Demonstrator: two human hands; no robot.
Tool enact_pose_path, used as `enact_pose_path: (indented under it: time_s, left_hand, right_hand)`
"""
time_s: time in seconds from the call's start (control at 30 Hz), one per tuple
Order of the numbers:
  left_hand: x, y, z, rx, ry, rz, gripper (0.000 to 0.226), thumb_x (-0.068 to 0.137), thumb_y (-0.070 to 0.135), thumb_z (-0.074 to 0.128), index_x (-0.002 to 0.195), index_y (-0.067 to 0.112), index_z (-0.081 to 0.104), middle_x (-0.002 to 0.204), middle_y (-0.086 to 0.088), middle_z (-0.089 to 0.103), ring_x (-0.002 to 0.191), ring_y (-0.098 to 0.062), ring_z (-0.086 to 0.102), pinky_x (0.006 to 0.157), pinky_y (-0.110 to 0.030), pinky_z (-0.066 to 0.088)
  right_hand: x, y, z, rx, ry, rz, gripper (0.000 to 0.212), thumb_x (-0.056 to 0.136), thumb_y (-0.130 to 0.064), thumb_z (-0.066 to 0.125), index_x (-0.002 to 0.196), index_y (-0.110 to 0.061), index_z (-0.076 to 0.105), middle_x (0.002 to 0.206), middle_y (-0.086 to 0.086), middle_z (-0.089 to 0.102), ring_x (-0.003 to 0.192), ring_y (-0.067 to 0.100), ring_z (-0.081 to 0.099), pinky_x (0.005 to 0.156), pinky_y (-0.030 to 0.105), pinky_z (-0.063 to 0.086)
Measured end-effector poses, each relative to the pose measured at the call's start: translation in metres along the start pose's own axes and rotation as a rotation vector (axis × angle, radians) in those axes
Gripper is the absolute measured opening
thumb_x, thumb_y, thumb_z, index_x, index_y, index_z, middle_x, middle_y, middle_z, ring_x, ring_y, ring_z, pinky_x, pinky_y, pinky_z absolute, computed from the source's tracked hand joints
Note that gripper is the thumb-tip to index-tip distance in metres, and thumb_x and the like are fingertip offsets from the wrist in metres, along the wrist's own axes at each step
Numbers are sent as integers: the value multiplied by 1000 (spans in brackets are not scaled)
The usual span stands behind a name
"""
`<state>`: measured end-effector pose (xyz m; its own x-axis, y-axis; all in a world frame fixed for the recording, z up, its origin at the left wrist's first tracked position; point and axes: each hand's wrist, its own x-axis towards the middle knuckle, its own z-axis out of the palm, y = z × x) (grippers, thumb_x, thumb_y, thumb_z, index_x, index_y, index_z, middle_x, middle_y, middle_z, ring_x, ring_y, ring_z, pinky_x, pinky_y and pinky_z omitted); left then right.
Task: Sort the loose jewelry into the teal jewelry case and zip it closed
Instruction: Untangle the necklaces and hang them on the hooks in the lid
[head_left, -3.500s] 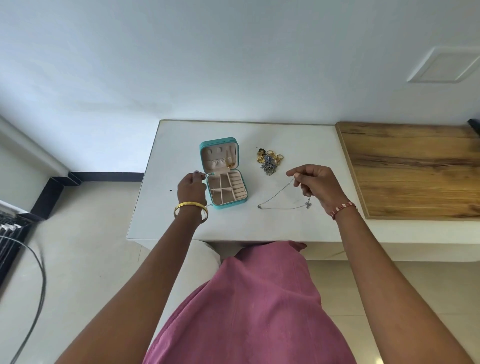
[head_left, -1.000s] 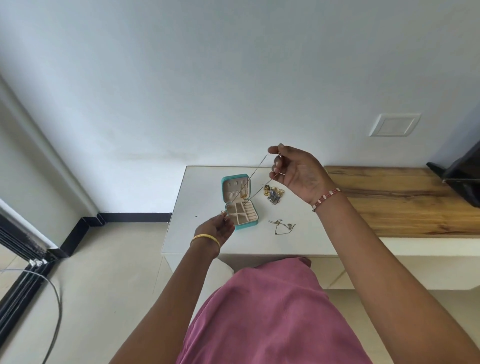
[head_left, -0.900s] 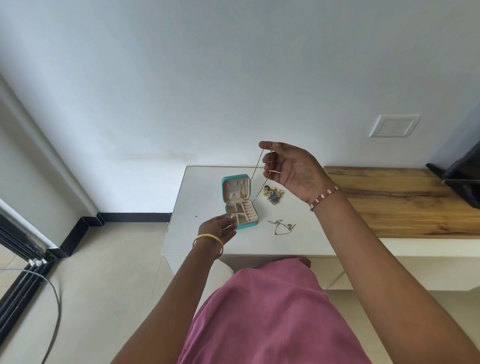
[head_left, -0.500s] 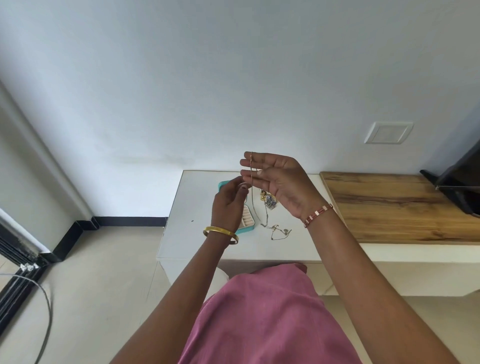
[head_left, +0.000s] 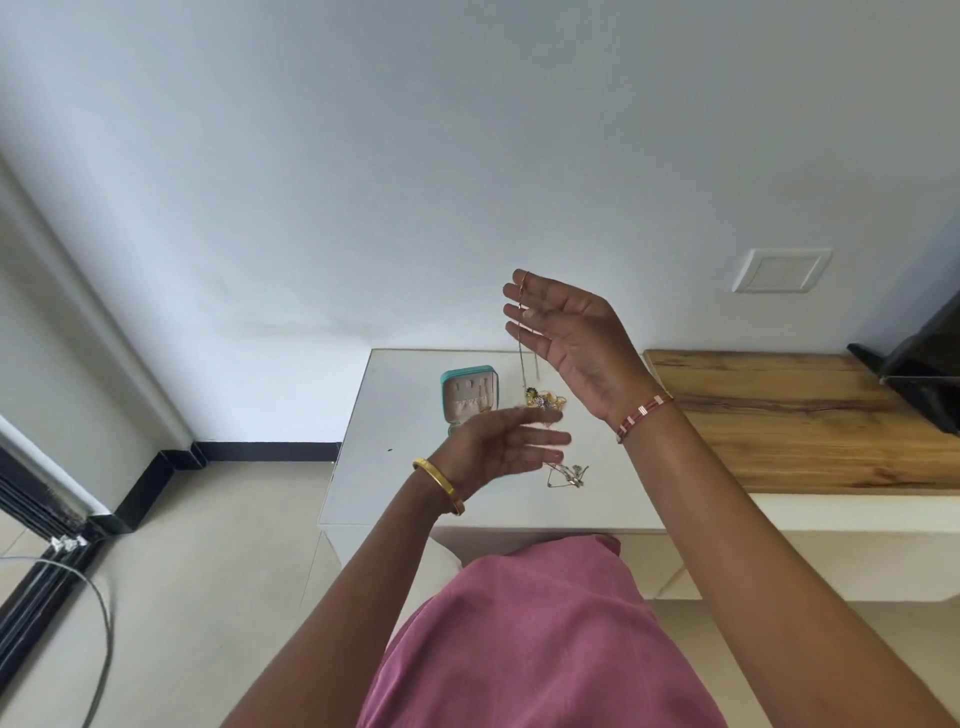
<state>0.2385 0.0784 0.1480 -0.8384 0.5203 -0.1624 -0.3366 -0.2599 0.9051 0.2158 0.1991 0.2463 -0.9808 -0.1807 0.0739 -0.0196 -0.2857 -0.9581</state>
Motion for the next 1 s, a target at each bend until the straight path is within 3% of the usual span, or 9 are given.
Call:
enact_pose_path:
  time_s: [0.1,0.27,0.47,0.6,0.77,0.9,1.0]
  left_hand:
    - [0,-8,0,30,-81,-7,30,94,13,37,103,14,66,99,-7,72,92,-21,69,95,-32,44]
    - [0,-16,3,-155,-130,-1,28,84,14,45,99,8,68,98,-12,72,92,-24,69,83,-29,55]
    - [-2,-20,0,-233,-98,-65,36,93,4,33,99,6,68,97,-15,71,89,-27,69,83,-34,56]
    - [-2,-19,-1,-225,-58,-83,32,94,5,34,102,6,65,94,-14,72,84,-25,71,77,-34,58]
    - [0,-20,-3,-208,15,-54,28,94,4,38,101,6,65,91,-13,73,81,-23,71,76,-33,58]
    - [3,-23,-5,-184,110,-11,25,93,0,39,101,6,63,85,-12,73,77,-22,71,72,-32,58]
    - [3,-24,-9,-182,187,22,25,94,0,38,101,7,60,79,-12,73,72,-22,71,69,-31,59]
  right_hand:
    - [7,-5,-4,-12,11,4,41,90,8,45,129,-3,49,129,15,55,113,23,55,99,34,46]
    - [19,-11,-15,-56,41,21,42,89,7,48,129,-5,49,126,13,56,116,24,55,96,36,47]
    - [27,-8,-29,-135,95,24,42,90,6,47,130,-6,49,129,14,55,116,24,54,97,35,46]
    - [32,1,-33,-541,92,-70,44,91,5,43,133,-8,47,130,12,56,116,14,53,98,23,40]
    - [31,11,-41,-1115,-30,-179,52,91,1,38,138,-23,41,140,1,48,125,18,49,98,15,32]
    - [28,14,-47,-1569,-99,-236,59,91,0,37,144,-25,29,148,-2,38,133,21,39,112,41,25]
    - [28,13,-56,-1718,-105,-195,56,92,-6,40,145,-21,26,146,3,40,131,26,40,111,47,21]
